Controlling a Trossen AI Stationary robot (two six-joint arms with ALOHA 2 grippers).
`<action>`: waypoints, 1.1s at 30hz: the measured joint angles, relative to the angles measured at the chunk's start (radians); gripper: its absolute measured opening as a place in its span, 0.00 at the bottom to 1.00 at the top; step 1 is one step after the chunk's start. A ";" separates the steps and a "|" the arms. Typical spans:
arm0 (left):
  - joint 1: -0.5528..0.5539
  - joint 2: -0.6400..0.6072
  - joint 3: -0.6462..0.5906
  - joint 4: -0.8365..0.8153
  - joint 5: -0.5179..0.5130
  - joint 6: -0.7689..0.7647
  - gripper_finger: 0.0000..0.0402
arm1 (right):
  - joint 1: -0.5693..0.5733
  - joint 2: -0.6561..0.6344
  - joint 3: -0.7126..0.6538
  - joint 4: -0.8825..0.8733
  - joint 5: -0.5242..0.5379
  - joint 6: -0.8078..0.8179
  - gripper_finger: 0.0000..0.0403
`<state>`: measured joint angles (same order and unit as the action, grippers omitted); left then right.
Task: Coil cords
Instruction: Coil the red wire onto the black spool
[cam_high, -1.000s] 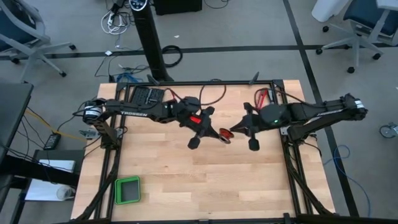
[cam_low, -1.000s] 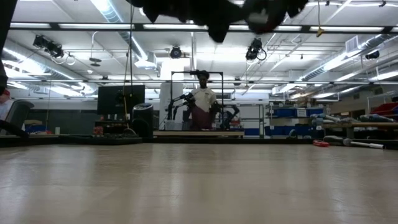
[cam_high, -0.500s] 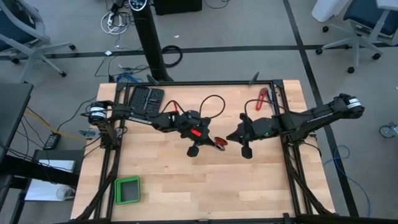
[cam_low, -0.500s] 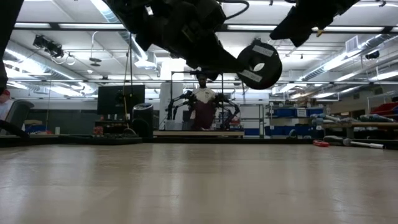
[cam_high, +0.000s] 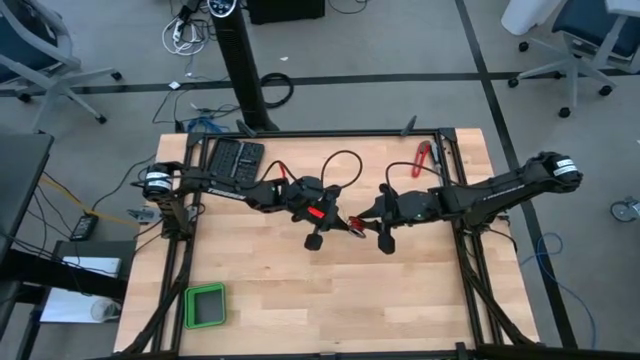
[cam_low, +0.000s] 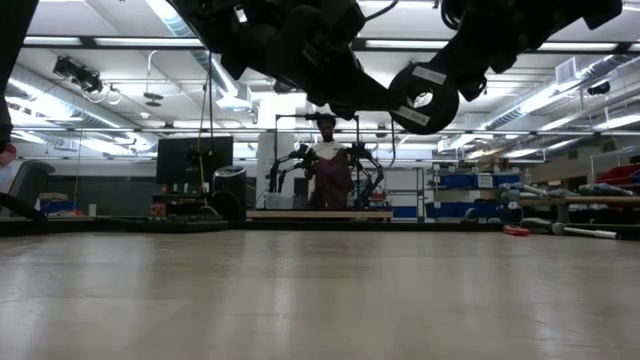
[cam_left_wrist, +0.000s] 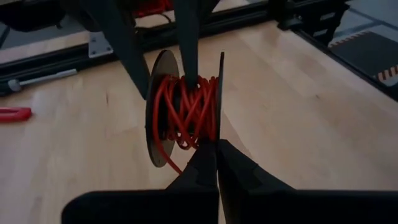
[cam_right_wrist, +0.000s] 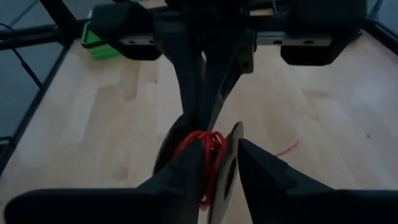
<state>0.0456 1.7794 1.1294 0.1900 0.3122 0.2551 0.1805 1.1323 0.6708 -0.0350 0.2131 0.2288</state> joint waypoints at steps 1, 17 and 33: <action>0.000 0.000 0.000 -0.004 -0.002 0.000 0.00 | -0.001 0.010 0.000 0.001 0.002 0.000 0.25; -0.001 -0.010 0.001 0.002 -0.041 -0.077 0.15 | 0.017 0.043 0.000 -0.033 0.061 -0.002 0.01; -0.004 -0.119 -0.006 -0.165 0.012 -0.153 0.45 | 0.090 -0.010 -0.205 0.348 0.133 -0.049 0.00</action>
<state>0.0413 1.6608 1.1233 0.0252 0.3241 0.1018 0.2703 1.1221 0.4658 0.3131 0.3465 0.1795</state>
